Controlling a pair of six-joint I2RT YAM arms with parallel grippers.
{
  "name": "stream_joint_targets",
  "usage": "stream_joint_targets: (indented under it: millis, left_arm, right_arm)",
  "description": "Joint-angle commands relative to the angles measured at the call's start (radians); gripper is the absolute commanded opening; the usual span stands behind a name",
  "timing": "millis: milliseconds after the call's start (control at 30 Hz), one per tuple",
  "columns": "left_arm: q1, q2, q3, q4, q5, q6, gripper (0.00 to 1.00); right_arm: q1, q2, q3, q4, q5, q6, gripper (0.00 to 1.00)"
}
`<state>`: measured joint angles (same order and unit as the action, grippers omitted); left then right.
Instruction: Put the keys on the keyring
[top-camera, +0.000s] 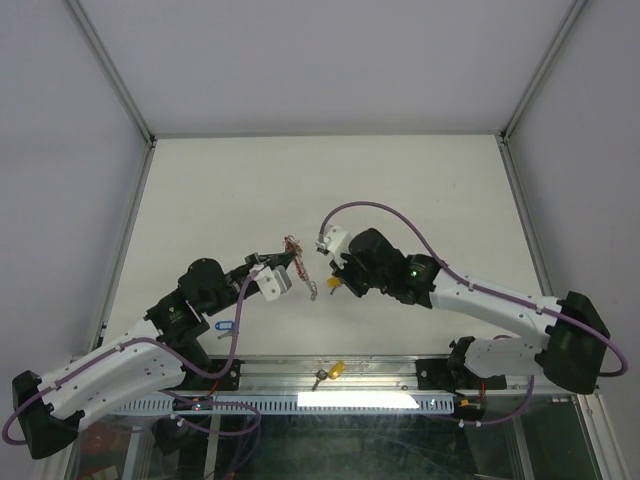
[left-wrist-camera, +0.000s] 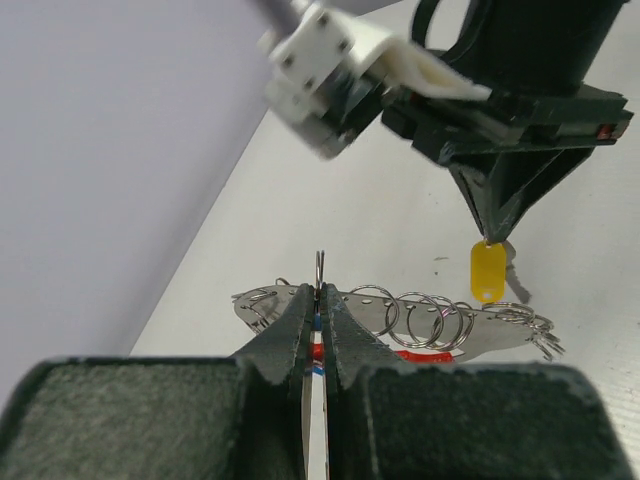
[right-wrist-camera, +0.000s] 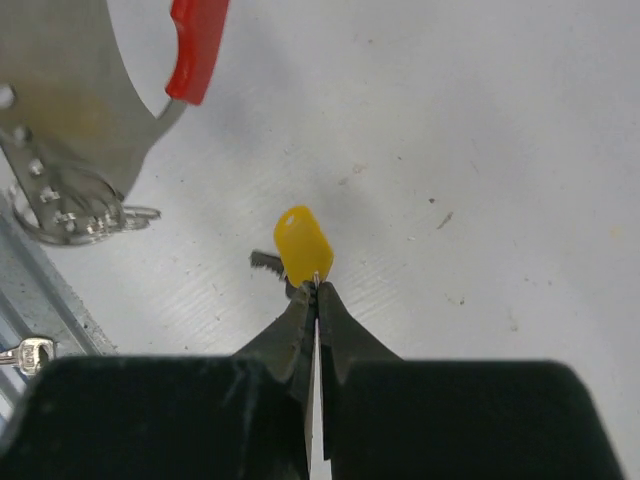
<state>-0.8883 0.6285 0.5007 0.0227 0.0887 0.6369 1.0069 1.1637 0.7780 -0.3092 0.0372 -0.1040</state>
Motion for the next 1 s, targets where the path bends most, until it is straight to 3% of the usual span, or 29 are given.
stream_joint_targets:
  millis: [0, 67, 133, 233, 300, 400, 633, 800, 967]
  left_arm:
    - [0.013, -0.003, 0.053, 0.038, 0.035, -0.005, 0.0]
    - [0.017, 0.0, 0.058, 0.032, 0.044, -0.005, 0.0]
    - [0.017, 0.002, 0.059, 0.027, 0.049, -0.005, 0.0]
    - [0.018, 0.0, 0.062, 0.022, 0.049, -0.005, 0.0]
    - [0.019, -0.001, 0.062, 0.022, 0.049, -0.006, 0.0]
    - [0.021, 0.0, 0.066, 0.022, 0.059, -0.006, 0.0]
    - [0.027, 0.007, 0.069, 0.02, 0.096, -0.011, 0.0]
    - [0.031, 0.016, 0.074, 0.016, 0.105, -0.011, 0.0]
    - [0.037, 0.015, 0.072, 0.016, 0.099, -0.01, 0.0]
  right_arm:
    - [-0.003, 0.158, 0.239, -0.357, -0.145, -0.051, 0.0]
    - [-0.005, 0.256, 0.315, -0.474, -0.29, -0.051, 0.0]
    - [-0.006, 0.276, 0.323, -0.472, -0.384, -0.048, 0.0]
    - [-0.036, 0.237, 0.272, -0.39, -0.224, 0.026, 0.0]
    - [-0.086, 0.236, 0.288, -0.409, -0.287, 0.024, 0.0]
    - [-0.105, 0.154, 0.25, -0.287, -0.419, 0.039, 0.0]
    - [-0.101, -0.076, 0.04, 0.029, -0.328, -0.001, 0.0]
    - [-0.1, -0.07, 0.072, -0.039, -0.314, -0.041, 0.0]
    - [-0.1, 0.163, 0.208, -0.28, -0.479, -0.022, 0.0]
